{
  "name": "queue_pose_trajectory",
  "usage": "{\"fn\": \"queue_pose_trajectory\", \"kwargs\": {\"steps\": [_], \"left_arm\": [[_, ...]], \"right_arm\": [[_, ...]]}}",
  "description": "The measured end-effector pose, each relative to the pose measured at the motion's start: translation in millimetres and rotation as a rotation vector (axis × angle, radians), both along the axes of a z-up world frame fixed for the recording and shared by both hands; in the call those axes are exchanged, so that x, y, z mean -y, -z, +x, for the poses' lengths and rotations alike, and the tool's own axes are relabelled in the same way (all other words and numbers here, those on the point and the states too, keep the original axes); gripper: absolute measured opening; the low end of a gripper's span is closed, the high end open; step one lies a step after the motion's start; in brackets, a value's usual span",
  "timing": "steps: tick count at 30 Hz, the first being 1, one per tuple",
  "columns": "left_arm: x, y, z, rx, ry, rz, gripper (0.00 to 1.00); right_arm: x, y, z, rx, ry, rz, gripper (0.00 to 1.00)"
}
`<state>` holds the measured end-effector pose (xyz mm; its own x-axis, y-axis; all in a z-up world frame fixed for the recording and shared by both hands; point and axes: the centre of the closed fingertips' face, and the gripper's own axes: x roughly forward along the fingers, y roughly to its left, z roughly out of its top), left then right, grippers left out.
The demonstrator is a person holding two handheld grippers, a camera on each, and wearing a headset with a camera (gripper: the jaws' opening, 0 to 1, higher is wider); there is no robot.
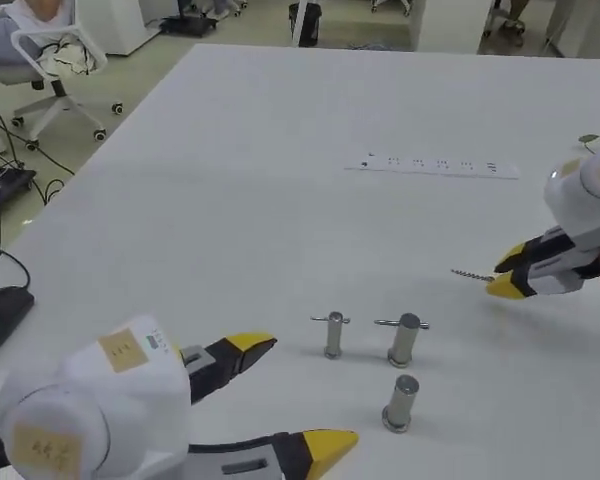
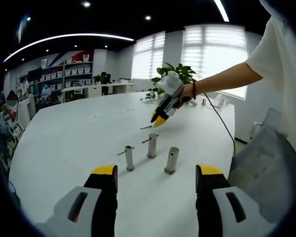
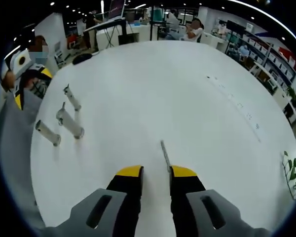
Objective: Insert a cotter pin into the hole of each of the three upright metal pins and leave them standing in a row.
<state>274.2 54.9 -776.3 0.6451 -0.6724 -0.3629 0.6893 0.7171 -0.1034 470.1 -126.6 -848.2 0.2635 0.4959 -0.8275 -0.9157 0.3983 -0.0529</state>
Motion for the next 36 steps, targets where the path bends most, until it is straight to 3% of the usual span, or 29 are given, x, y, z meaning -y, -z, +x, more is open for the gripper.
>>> {"fn": "queue_pose_trajectory", "kwargs": {"steps": [12, 24, 36], "left_arm": [[1.6, 7.1, 0.1, -0.021, 0.010, 0.003, 0.65], [1.2, 9.7, 0.1, -0.031, 0.006, 0.008, 0.63], [2.8, 9.1, -2.1, -0.036, 0.015, 0.007, 0.63]], "right_arm": [[1.5, 15.5, 14.3, -0.009, -0.022, -0.023, 0.17], [0.0, 17.2, 18.3, -0.036, -0.043, -0.033, 0.11], [-1.5, 17.6, 16.1, -0.020, -0.107, -0.141, 0.06]]}}
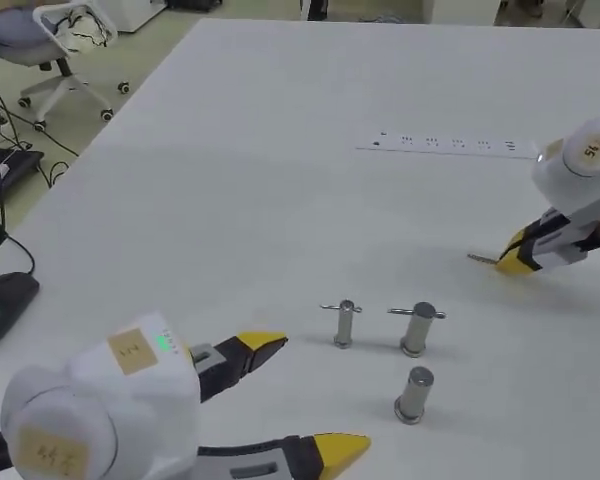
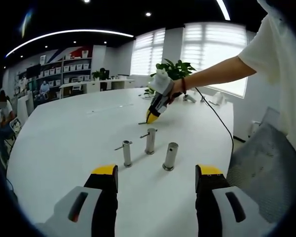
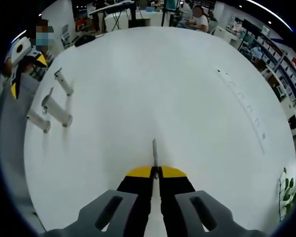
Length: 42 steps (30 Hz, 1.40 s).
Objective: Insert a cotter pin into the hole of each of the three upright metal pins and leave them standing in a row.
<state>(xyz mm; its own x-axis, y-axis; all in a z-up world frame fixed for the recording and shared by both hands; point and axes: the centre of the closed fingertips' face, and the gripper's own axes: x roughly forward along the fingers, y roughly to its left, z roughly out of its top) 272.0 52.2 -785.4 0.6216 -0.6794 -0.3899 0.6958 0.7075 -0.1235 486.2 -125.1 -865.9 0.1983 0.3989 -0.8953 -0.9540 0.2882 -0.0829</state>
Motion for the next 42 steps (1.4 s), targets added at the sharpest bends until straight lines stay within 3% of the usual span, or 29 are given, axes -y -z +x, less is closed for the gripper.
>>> {"fn": "queue_pose_trajectory", "kwargs": {"steps": [7, 18, 28, 37, 42], "left_arm": [[1.3, -0.3, -0.8, -0.002, 0.010, 0.007, 0.63], [4.3, 0.0, 0.0, -0.011, 0.027, 0.013, 0.62], [5.1, -1.4, 0.9, -0.022, 0.038, 0.008, 0.62], [8.3, -9.1, 8.0, -0.036, 0.050, -0.002, 0.59], [11.9, -17.3, 12.7, -0.037, 0.052, -0.029, 0.56]], "right_arm": [[0.1, 0.1, -1.3, 0.027, -0.049, -0.051, 0.04], [2.7, -0.6, -1.4, 0.054, -0.054, -0.088, 0.03], [6.2, -11.8, -7.9, 0.085, -0.065, -0.083, 0.03], [-4.2, -29.8, -27.9, 0.139, -0.110, -0.051, 0.03], [-11.0, -41.5, -41.1, 0.170, -0.137, -0.033, 0.03]]}}
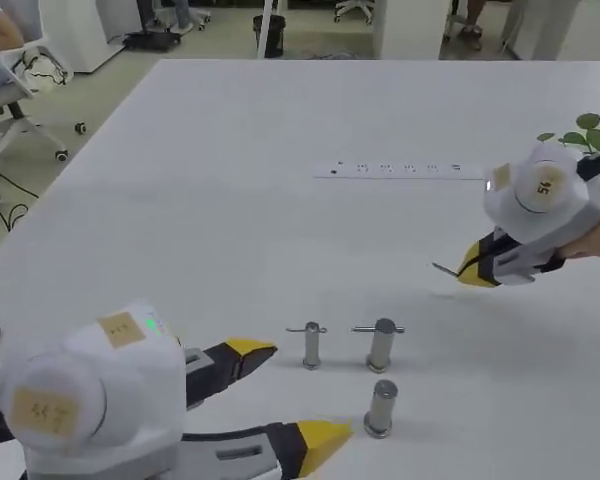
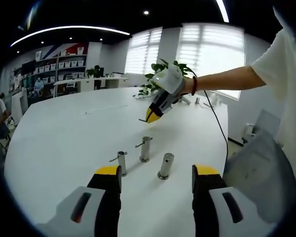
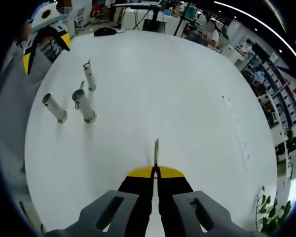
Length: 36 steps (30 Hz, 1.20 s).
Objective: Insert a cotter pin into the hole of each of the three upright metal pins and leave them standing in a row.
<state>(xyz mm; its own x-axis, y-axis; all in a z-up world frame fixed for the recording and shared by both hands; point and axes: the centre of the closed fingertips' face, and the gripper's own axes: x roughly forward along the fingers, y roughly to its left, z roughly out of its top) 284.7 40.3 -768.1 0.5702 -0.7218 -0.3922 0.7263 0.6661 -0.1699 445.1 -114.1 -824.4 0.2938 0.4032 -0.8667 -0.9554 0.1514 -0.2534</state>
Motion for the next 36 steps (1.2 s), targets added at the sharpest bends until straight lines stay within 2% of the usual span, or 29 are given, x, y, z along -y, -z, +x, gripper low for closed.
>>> {"fn": "queue_pose_trajectory", "kwargs": {"steps": [5, 9, 12, 16, 19, 25, 32, 36], "left_arm": [[3.2, -7.5, 6.5, 0.000, -0.006, -0.021, 0.54], [7.5, -13.3, 12.8, -0.017, -0.018, -0.038, 0.49], [12.8, -16.4, 15.6, -0.043, -0.021, -0.055, 0.46], [17.9, -20.5, 18.9, -0.051, -0.023, -0.065, 0.44], [21.8, -20.7, 20.9, -0.079, -0.026, -0.072, 0.40], [29.2, -23.9, 24.5, -0.119, -0.035, -0.120, 0.34], [33.3, -23.2, 27.3, -0.186, -0.059, -0.180, 0.28], [35.3, -21.9, 29.2, -0.214, -0.070, -0.196, 0.24]], "right_arm": [[-9.3, -13.1, -14.5, 0.022, -0.024, 0.034, 0.03], [-19.8, -23.4, -27.4, 0.041, -0.050, 0.064, 0.03], [-28.1, -31.0, -37.0, 0.055, -0.078, 0.081, 0.03], [-37.5, -40.4, -47.5, 0.069, -0.103, 0.104, 0.03], [-46.0, -45.9, -58.1, 0.076, -0.129, 0.121, 0.03], [-63.1, -54.0, -79.3, 0.086, -0.183, 0.151, 0.03], [-75.2, -56.1, -97.7, 0.090, -0.231, 0.162, 0.03], [-80.8, -56.7, -106.4, 0.089, -0.253, 0.170, 0.03]]}}
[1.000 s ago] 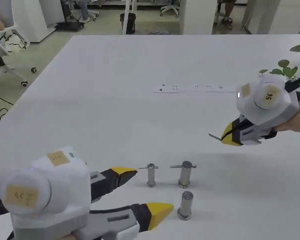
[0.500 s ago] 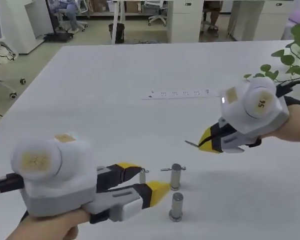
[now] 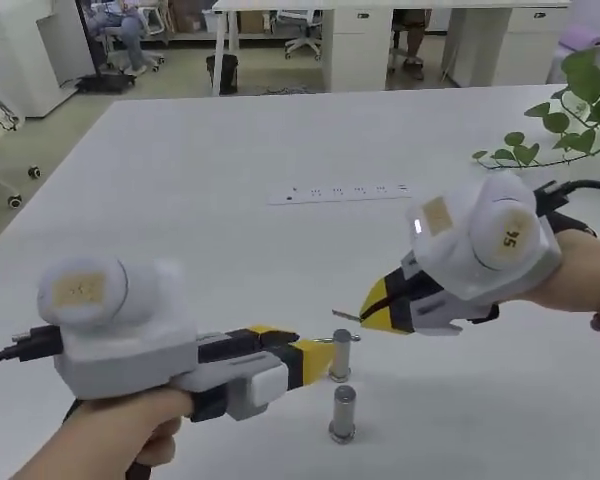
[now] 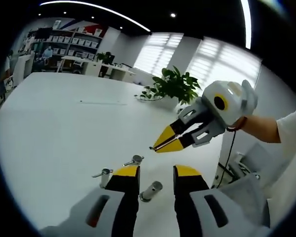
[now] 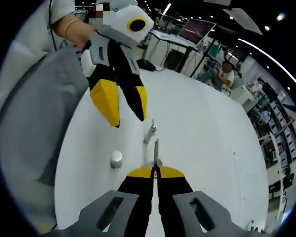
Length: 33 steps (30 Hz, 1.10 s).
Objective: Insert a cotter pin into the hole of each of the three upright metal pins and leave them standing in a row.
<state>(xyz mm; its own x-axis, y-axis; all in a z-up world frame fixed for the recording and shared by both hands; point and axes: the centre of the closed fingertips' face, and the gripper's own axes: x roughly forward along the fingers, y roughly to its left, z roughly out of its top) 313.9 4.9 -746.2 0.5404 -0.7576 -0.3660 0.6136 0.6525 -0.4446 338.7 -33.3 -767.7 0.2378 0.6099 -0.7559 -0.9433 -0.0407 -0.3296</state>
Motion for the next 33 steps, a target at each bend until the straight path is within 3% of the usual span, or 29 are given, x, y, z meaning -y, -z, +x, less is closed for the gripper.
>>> {"fn": "queue_pose_trajectory", "kwargs": {"steps": [6, 17, 33], "left_arm": [[4.4, 1.8, 0.2, -0.038, -0.002, -0.030, 0.15], [8.7, 3.3, 1.8, -0.083, -0.026, -0.075, 0.10], [8.5, 5.3, 2.4, -0.136, -0.070, -0.129, 0.01]], "right_arm": [[-8.5, -1.9, -12.8, 0.004, -0.035, 0.007, 0.03], [-18.3, -3.7, -24.8, 0.007, -0.069, 0.014, 0.03], [-24.7, -5.6, -29.8, 0.018, -0.081, 0.022, 0.03]]}}
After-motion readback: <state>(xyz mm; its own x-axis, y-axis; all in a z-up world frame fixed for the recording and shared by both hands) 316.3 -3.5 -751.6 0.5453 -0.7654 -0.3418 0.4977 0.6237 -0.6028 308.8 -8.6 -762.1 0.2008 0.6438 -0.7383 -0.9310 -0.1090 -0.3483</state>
